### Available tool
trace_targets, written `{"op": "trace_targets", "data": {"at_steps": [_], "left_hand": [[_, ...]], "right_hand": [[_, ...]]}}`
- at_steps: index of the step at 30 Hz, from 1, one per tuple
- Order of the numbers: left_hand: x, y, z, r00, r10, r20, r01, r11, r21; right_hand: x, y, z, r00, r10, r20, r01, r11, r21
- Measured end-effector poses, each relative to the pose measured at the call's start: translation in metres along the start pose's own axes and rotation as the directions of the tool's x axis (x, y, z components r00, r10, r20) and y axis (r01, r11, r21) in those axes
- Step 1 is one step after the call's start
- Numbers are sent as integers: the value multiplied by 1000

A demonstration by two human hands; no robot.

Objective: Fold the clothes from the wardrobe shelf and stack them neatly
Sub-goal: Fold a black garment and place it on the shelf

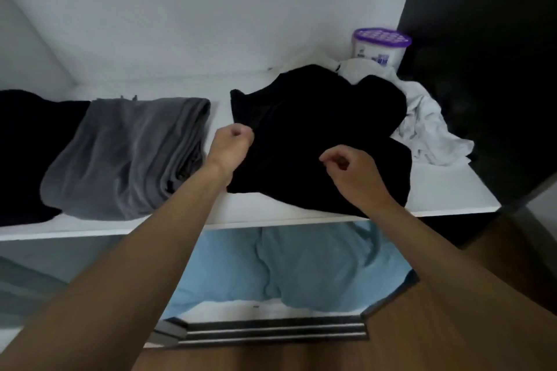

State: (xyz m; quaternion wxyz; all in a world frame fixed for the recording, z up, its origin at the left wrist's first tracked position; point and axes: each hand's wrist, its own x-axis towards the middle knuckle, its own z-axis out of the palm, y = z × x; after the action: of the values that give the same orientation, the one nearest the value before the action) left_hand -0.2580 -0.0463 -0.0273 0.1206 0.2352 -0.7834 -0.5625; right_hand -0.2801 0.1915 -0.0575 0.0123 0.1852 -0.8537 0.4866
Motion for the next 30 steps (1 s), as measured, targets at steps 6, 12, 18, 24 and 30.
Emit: {"op": "trace_targets", "data": {"at_steps": [6, 12, 18, 24, 30], "left_hand": [[-69, 33, -12, 906, 153, 394, -55, 967, -249], [-105, 24, -38, 633, 46, 773, -92, 996, 16], [-100, -3, -51, 751, -182, 635, 302, 950, -86], [-121, -7, -21, 837, -225, 500, 394, 881, -263], [-150, -33, -47, 787, -119, 606, 450, 782, -432]], "right_hand": [[14, -27, -14, 926, 279, 254, -358, 862, 358], [-5, -55, 2, 894, 336, 295, -438, 791, 426], [-72, -66, -7, 967, 123, 223, -153, 981, 123], [-134, -77, 15, 918, -46, 394, 162, 950, -266], [-169, -53, 7, 794, 481, 371, -605, 564, 562]]}}
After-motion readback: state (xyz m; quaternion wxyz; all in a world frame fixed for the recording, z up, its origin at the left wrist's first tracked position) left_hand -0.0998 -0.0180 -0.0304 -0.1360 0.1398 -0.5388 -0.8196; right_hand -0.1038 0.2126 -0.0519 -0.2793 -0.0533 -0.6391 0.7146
